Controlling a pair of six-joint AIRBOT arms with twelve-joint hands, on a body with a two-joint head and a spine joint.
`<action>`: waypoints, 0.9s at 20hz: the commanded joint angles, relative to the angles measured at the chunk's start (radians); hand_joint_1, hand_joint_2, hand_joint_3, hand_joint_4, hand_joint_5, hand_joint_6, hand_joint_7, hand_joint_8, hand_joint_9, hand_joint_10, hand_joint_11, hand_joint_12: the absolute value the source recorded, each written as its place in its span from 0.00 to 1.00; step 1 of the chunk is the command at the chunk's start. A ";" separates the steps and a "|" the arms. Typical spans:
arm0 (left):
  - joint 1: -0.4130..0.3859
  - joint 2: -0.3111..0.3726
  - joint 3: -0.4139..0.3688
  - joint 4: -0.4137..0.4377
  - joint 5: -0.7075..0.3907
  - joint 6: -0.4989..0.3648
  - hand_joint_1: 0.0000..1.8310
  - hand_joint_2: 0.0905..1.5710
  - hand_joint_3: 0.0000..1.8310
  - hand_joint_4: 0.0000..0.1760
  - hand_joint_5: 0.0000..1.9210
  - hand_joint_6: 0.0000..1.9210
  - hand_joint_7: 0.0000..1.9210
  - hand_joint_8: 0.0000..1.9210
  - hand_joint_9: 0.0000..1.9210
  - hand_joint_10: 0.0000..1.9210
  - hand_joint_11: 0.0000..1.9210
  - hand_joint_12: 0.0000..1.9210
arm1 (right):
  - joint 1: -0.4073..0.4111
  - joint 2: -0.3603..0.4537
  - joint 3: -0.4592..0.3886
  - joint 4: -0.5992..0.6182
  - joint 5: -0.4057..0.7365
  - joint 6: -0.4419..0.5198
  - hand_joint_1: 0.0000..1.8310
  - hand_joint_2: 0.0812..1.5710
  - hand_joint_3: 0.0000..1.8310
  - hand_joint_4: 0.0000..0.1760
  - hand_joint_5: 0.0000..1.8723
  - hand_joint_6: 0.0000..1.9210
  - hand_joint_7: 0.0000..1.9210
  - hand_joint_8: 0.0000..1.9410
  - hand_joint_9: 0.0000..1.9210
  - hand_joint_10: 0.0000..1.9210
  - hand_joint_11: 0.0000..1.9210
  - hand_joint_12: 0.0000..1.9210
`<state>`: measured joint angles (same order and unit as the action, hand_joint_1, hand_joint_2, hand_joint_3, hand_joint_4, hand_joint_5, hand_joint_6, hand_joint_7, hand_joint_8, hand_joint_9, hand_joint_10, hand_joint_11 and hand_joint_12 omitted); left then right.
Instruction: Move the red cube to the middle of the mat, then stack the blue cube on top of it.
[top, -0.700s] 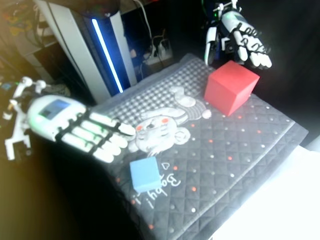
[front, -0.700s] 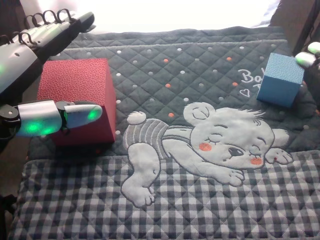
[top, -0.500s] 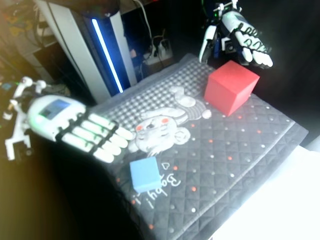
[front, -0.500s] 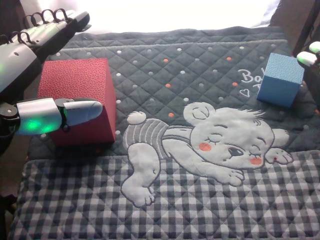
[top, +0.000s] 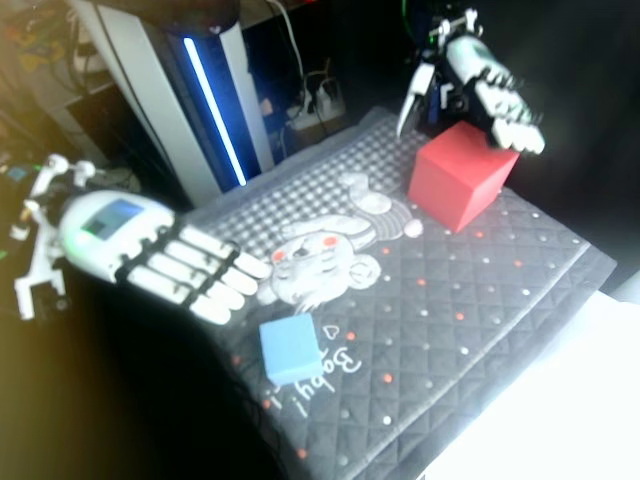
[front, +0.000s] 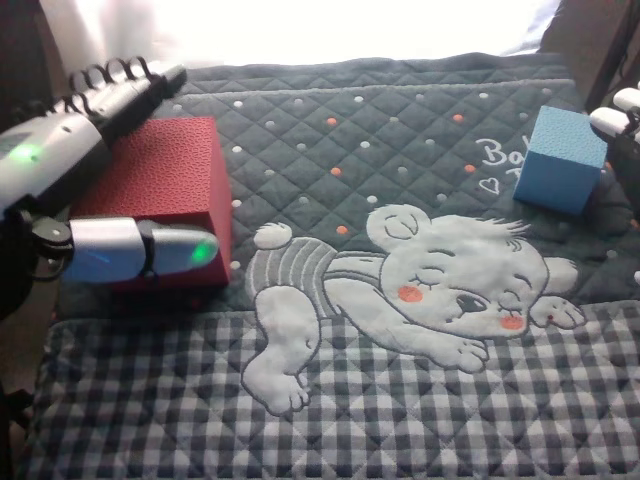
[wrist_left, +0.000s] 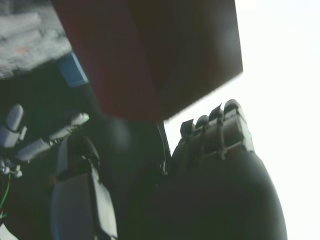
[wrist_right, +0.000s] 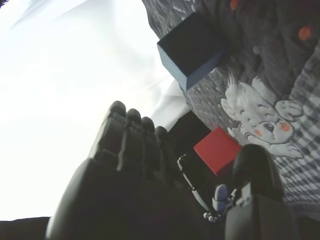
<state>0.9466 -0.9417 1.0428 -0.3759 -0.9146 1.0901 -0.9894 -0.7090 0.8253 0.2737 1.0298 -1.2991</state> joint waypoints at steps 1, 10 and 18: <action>-0.013 -0.013 0.012 -0.008 -0.038 -0.002 0.42 0.52 0.00 0.14 0.00 0.00 0.00 0.00 0.00 0.00 0.00 0.00 | 0.002 0.001 0.003 0.000 0.121 -0.002 0.34 0.73 0.00 0.00 0.00 0.00 0.00 0.00 0.00 0.00 0.00 0.00; -0.004 -0.004 0.002 0.033 -0.099 -0.060 0.70 0.66 0.00 0.49 0.04 0.70 0.01 0.74 0.00 0.79 0.00 0.92 | -0.003 0.001 0.003 0.002 0.121 -0.002 0.29 0.75 0.01 0.00 0.00 0.00 0.00 0.00 0.00 0.00 0.00 0.00; -0.005 0.024 -0.043 0.136 -0.241 -0.103 0.71 0.71 0.00 0.46 0.03 0.83 0.00 0.85 0.00 0.92 0.00 1.00 | -0.003 -0.006 0.005 0.002 0.121 -0.002 0.28 0.76 0.01 0.00 0.00 0.00 0.00 0.00 0.00 0.00 0.00 0.00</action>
<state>0.9512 -0.9230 0.9977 -0.2501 -1.0012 0.9958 -0.9966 -0.7174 0.8253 0.2771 1.0275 -1.2991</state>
